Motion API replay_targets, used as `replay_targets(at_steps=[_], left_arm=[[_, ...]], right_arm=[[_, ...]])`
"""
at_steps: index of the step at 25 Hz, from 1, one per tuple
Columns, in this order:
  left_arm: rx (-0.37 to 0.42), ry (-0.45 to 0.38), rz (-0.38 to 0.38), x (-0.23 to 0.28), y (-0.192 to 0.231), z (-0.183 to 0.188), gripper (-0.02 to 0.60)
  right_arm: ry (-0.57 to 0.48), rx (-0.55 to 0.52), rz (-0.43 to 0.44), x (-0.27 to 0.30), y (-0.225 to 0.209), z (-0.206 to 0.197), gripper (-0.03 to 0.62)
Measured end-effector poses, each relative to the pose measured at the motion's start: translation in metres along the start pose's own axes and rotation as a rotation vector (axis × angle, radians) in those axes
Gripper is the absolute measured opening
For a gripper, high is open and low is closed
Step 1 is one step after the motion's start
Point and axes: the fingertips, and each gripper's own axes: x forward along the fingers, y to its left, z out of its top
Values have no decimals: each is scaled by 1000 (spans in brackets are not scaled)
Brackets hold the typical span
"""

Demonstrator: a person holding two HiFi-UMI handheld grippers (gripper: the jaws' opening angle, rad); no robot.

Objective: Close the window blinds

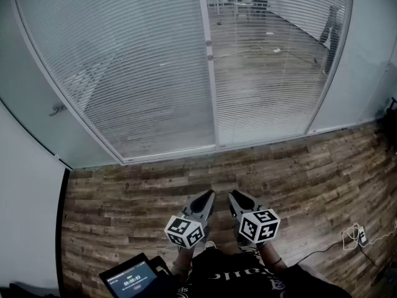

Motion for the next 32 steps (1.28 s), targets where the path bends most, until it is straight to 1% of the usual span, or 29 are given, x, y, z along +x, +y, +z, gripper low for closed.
replay_targets(at_steps=[5,10,14,18,22,26,29,32], left_arm=[[-9,5,-8,-9,40,6,5],[-42,20,-11,-5,66,0,5],[-51,30,-20,19,84,3,5],[-38,31,-17,53,104,9,5],[-23,12,31,95,135,23,5],[-14,-20,73,153,162,47,5],[-11,-47,96,199,173,65,5],[8,-62,115,248,177,83,5]], right_arm=[[-14,13,-33,31,13,0,80],[1,30,-72,50,6,-6,80],[4,39,-81,75,-9,8,80],[5,33,-70,104,-33,27,80],[7,13,-38,141,-63,58,80],[-3,-24,2,178,-101,109,80],[-16,-55,30,199,-131,149,80],[-21,-68,55,217,-163,188,80]])
